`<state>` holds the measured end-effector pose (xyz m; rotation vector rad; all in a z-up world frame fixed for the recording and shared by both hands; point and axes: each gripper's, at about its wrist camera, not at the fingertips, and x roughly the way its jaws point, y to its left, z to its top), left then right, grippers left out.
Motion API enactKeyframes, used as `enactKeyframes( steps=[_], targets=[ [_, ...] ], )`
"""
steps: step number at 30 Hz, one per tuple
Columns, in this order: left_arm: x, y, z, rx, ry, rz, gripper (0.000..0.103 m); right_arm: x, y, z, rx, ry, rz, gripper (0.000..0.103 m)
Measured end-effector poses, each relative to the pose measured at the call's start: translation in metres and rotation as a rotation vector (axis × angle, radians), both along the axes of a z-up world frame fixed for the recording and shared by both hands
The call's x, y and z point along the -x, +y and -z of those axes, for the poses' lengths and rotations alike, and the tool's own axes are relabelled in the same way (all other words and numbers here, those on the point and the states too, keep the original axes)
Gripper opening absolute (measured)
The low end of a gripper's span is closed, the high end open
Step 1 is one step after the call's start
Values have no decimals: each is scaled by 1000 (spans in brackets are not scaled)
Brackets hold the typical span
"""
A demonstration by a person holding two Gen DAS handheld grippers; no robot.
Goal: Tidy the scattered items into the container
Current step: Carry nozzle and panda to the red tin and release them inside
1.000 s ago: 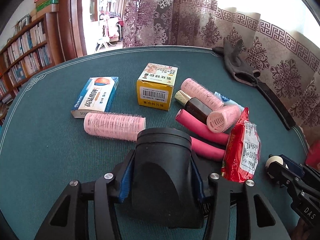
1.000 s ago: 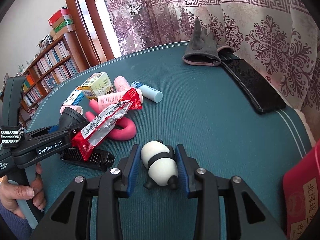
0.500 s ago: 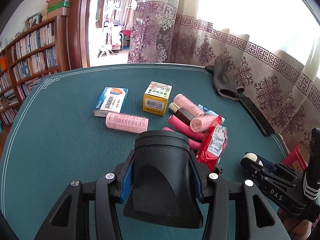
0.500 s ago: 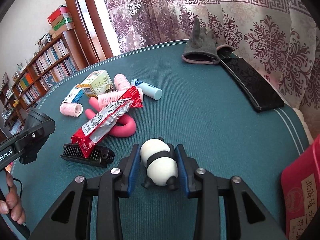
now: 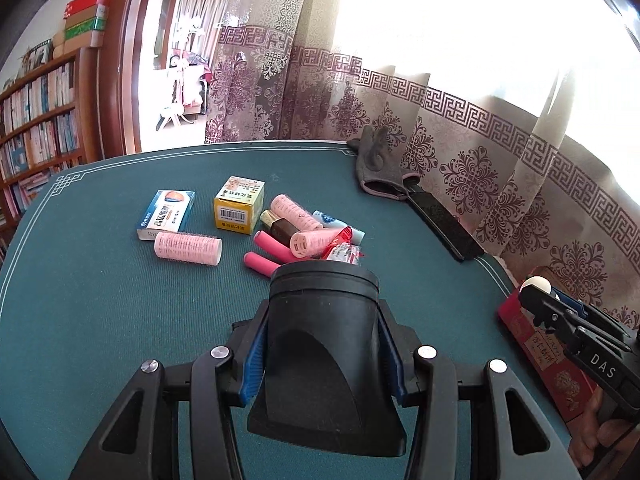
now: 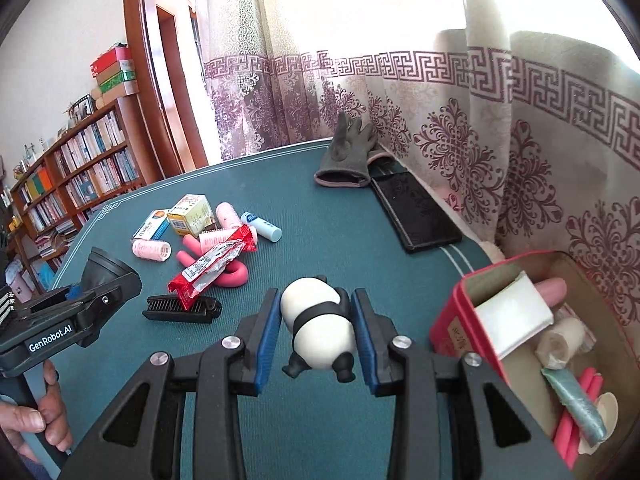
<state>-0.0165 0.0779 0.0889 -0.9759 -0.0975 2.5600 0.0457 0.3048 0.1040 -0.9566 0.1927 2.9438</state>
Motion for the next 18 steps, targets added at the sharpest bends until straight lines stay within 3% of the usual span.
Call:
enactKeyframes(
  steps=[6,18],
  targets=[
    [-24,9,-14,-23,34,61,50,-42,30,-19,-39,40,122,39],
    [-65,33,-32,-14,80,125,50,-97,92,-17,-20,46,287,39]
  ],
)
